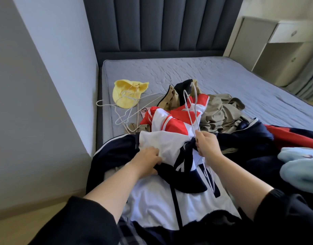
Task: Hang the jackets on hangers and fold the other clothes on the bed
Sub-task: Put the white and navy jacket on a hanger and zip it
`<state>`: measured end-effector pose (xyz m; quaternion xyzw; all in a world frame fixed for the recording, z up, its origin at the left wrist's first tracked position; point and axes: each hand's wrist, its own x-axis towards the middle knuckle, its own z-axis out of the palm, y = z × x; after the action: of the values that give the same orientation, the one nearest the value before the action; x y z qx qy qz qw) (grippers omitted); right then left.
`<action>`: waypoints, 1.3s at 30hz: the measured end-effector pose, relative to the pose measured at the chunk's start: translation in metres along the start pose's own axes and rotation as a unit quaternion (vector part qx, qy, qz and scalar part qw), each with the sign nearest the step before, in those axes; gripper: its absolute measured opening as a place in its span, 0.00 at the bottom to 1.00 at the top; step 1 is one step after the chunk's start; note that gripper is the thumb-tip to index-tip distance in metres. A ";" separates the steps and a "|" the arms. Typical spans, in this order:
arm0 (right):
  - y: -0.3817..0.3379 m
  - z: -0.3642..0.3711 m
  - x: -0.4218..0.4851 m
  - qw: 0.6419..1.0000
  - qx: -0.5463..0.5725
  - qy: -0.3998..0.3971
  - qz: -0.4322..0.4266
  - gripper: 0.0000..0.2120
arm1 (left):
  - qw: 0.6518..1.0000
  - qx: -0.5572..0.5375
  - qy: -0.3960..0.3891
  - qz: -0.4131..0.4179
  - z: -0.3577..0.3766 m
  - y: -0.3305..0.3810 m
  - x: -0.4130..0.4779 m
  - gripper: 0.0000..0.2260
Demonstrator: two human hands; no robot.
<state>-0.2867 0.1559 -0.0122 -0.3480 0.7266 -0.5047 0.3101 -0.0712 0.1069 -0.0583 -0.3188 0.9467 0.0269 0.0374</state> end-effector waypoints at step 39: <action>0.059 -0.024 -0.089 0.997 -0.039 -0.001 -0.064 0.07 | 0.849 -0.459 0.193 -0.176 -0.054 0.049 0.018 0.15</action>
<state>-0.2666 0.2561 -0.0525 -0.4059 0.7220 -0.4944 0.2638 -0.1180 0.1306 -0.0047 -0.4596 0.7424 0.3896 -0.2929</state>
